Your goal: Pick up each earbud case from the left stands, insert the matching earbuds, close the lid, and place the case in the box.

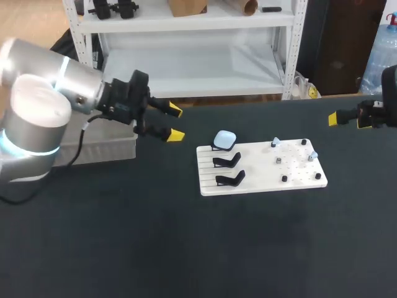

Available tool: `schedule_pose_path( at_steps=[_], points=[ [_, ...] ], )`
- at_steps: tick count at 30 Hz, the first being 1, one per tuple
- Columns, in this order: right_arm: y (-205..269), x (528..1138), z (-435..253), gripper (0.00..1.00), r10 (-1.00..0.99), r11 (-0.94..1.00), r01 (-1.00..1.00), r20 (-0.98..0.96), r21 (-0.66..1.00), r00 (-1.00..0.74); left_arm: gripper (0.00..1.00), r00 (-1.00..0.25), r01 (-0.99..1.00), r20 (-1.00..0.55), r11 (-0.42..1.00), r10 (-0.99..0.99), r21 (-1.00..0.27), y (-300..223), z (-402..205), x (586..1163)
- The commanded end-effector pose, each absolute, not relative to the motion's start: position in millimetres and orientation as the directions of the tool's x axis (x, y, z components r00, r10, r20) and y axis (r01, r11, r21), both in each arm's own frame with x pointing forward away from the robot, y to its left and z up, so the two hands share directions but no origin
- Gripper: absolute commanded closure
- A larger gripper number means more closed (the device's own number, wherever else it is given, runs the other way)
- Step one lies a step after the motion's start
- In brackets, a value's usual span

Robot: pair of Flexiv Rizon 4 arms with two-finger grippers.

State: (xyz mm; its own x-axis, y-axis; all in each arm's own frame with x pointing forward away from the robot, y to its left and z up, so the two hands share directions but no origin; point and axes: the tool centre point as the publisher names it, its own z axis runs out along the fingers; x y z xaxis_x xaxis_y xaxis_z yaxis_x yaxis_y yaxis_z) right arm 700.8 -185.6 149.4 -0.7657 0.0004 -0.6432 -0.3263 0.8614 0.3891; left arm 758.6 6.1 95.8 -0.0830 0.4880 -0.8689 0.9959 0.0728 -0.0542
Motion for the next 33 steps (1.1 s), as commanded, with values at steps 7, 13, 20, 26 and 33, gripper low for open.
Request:
schedule_pose_path(
  at_steps=[7,13,20,26,33],
  points=[
    [-186,701,150,0.0,-0.001,0.86,-0.328,-0.642,0.39,-0.767,0.1,-0.04,0.999,-0.89,0.003,0.454,-0.044,-20,65,768],
    [-186,701,150,0.0,-0.001,0.86,-0.328,-0.642,0.39,-0.767,0.2,-0.003,1.0,-0.89,0.022,0.457,0.008,-33,46,772],
    [-186,701,150,0.0,-0.001,0.86,-0.328,-0.642,0.39,-0.767,0.39,-0.024,0.999,-0.891,0.041,0.454,-0.006,-43,37,784],
    [-186,701,150,0.0,-0.001,0.86,-0.328,-0.642,0.39,-0.767,0.42,-0.029,0.999,-0.89,0.036,0.456,-0.014,-51,33,788],
    [-186,701,150,0.0,-0.001,0.86,-0.328,-0.642,0.39,-0.767,0.49,-0.012,1.0,-0.887,0.009,0.462,-0.009,-61,30,790]
  ],
)
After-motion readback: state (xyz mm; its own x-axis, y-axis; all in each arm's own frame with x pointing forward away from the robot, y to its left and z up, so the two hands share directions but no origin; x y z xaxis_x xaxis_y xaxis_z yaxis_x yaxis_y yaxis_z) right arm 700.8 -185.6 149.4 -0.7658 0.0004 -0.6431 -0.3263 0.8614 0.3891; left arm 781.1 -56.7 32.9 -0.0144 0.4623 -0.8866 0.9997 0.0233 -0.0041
